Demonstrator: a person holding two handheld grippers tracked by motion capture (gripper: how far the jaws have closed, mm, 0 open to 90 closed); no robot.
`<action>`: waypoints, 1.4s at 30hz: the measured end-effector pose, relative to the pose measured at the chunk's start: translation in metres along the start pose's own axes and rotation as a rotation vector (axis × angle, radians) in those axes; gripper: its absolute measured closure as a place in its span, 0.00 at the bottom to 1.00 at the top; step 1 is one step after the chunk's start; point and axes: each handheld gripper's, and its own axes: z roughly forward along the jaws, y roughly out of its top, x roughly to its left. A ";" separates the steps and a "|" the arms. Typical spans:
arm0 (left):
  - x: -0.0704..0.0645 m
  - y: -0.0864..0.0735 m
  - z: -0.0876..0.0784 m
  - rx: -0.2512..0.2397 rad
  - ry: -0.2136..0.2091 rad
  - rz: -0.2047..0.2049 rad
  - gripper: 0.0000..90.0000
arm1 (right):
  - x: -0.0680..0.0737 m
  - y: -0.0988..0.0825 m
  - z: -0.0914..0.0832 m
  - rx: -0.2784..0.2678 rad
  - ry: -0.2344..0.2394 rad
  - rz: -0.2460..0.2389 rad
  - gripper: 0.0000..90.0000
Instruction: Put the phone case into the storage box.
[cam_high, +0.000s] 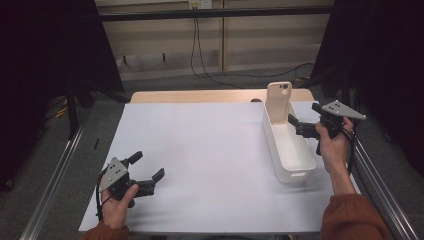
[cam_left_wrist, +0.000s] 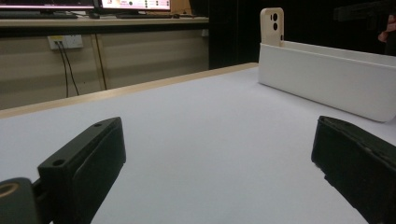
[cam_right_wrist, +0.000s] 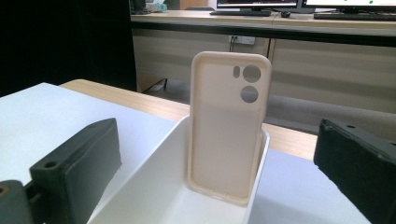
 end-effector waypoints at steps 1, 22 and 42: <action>0.000 0.000 0.000 0.000 0.001 0.002 0.03 | 0.001 -0.001 -0.002 -0.002 0.000 -0.002 0.00; 0.001 -0.002 -0.002 0.007 0.022 -0.002 0.03 | 0.009 -0.014 -0.041 -0.033 0.010 0.012 0.00; 0.002 -0.002 -0.005 0.003 0.037 -0.017 0.04 | 0.030 -0.025 -0.068 -0.041 0.043 -0.008 0.00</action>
